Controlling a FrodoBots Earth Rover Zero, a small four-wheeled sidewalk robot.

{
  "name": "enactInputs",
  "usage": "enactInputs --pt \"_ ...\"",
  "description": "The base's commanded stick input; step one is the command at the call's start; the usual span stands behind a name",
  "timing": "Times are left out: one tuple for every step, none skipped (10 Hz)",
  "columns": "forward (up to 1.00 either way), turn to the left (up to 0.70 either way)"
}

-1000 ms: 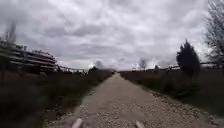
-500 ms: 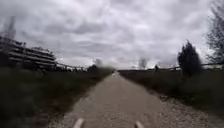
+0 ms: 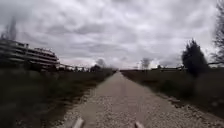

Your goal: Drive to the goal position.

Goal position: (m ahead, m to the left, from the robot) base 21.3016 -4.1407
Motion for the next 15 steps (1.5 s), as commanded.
enactInputs --pt "0.70 0.00" --pt "0.70 -0.21" --pt "0.70 -0.30" --pt "0.70 -0.15" --pt "0.70 0.00" --pt "0.70 0.00" --pt "0.70 0.00" --pt "0.70 0.00" --pt "0.70 0.00" --pt "0.70 0.00" --pt "0.70 0.00" --pt "0.70 0.00" --pt "0.70 0.00" --pt "0.70 0.00" --pt "0.70 0.00"
